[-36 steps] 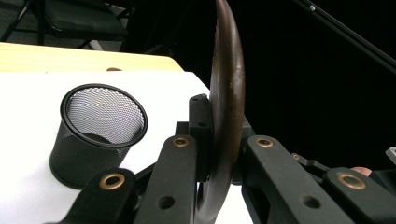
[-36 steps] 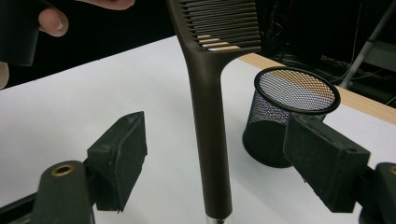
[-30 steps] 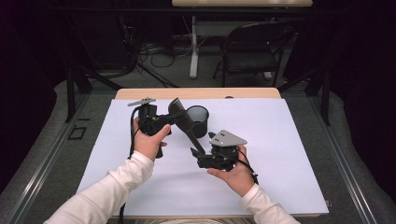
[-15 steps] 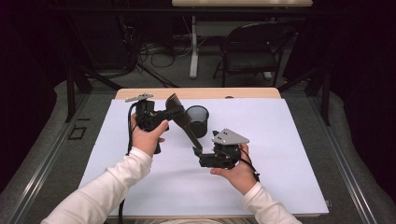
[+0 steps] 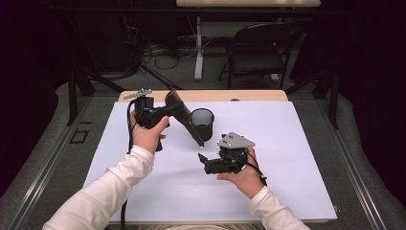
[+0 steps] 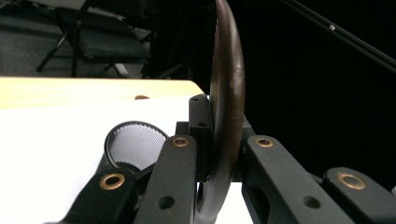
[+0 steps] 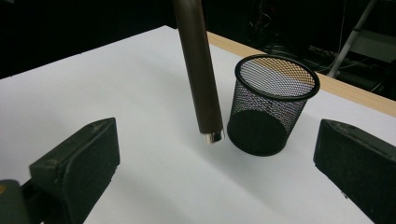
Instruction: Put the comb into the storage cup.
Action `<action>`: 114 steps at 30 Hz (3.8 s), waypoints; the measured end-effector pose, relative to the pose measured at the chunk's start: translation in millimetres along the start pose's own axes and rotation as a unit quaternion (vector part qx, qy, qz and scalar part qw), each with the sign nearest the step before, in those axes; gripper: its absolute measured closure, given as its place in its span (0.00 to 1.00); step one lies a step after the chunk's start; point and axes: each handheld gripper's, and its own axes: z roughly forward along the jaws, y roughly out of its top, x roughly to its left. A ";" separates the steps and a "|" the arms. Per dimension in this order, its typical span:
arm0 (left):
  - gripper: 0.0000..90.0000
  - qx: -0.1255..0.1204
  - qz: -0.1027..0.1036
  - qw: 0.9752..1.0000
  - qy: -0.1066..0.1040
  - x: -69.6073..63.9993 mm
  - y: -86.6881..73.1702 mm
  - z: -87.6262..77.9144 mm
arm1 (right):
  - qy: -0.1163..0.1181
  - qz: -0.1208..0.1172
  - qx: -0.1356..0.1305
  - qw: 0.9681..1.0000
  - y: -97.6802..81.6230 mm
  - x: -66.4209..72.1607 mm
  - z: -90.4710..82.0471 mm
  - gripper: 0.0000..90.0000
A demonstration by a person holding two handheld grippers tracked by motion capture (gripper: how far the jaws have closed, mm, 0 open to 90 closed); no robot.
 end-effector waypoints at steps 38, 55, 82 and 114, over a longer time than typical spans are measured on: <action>0.96 -0.049 0.062 0.995 0.064 0.3 37.3 9.1 | -0.015 0.014 0.023 1.000 -1.7 -4.8 0.1 0.00; 0.96 -0.060 0.061 0.994 0.065 4.3 47.6 17.8 | -0.018 0.025 0.050 0.998 -2.1 -3.9 -1.7 0.00; 0.96 -0.055 0.059 0.991 0.102 16.3 53.8 42.9 | -0.024 0.034 0.048 0.998 -1.4 -5.6 -7.1 0.00; 0.96 -0.020 0.038 0.990 0.136 10.3 45.9 83.8 | -0.028 0.042 0.045 0.998 -1.4 -10.2 -9.9 0.01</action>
